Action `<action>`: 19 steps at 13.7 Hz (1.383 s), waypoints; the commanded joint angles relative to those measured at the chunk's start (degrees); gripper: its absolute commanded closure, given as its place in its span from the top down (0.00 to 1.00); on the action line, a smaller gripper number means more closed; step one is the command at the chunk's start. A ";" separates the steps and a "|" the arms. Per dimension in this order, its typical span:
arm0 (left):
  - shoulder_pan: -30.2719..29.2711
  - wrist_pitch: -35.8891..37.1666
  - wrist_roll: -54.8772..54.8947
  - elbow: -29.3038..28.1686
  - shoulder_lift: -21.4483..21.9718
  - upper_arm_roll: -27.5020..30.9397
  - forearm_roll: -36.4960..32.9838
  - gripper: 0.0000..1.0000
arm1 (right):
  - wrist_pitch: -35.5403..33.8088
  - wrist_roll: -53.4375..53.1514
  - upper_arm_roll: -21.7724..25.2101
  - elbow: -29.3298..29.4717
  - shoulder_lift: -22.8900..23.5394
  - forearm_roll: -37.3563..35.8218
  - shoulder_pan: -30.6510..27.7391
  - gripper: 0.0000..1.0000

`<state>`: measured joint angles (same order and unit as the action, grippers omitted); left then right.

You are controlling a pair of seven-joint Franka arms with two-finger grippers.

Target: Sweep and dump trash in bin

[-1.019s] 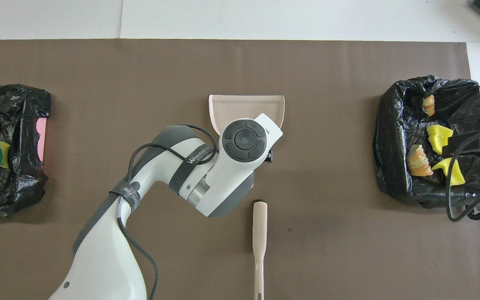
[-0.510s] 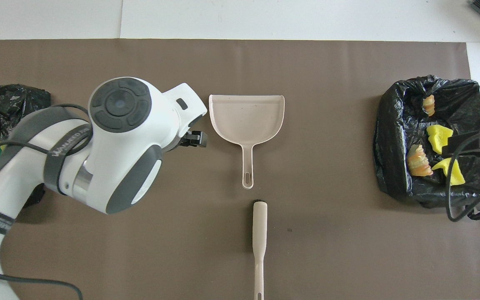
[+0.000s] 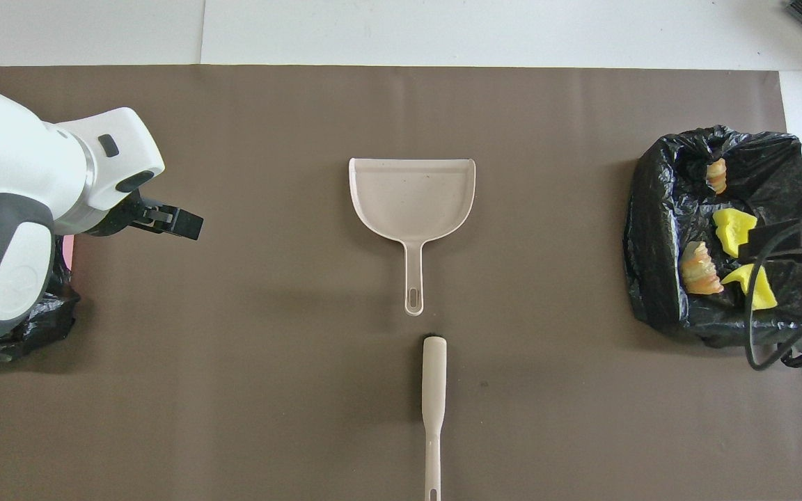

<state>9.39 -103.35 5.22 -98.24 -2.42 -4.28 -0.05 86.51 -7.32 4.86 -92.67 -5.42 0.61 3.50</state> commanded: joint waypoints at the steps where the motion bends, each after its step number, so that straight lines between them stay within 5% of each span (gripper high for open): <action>1: -0.86 1.30 1.90 -1.87 1.63 -0.38 1.19 1.00 | 1.21 1.61 -0.29 -1.46 -1.08 0.18 -0.78 1.00; 19: -6.92 3.34 7.70 -0.29 2.86 -0.02 1.36 1.00 | 1.21 1.61 -0.29 -1.46 -1.08 0.18 -0.78 1.00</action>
<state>3.73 -100.72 11.72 -98.44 -0.30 -3.76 0.19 86.51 -7.32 4.86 -92.76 -5.42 0.61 3.49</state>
